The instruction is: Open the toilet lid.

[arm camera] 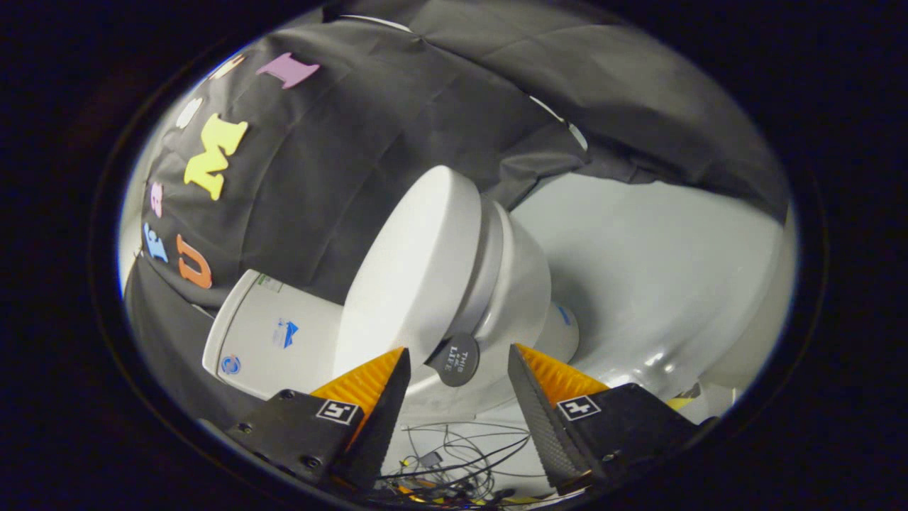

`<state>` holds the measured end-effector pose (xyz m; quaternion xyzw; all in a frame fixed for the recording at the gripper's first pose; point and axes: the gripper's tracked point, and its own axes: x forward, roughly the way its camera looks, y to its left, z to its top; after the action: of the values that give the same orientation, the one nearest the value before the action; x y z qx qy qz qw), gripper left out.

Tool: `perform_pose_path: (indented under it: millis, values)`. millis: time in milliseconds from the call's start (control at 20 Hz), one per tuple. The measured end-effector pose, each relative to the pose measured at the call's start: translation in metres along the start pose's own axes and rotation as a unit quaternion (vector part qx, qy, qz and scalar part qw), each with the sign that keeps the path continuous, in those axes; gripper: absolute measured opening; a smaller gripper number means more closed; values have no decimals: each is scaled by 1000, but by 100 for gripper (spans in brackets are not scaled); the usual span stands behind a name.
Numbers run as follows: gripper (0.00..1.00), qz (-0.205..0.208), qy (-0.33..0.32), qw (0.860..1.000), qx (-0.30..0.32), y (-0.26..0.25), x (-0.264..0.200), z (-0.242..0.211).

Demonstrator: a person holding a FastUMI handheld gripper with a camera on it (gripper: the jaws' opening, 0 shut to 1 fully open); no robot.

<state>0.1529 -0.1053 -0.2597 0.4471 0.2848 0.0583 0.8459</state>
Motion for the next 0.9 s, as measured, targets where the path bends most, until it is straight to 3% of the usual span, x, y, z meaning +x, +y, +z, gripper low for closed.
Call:
perform_pose_path:
  millis: [250,500,600,900]
  values:
    - [67,16,13,999,43,-12,8,-7]
    - [48,37,14,999,37,5,24,-2]
    - [35,41,15,998,39,5,25,-2]
    - [9,84,21,990,109,7,23,3]
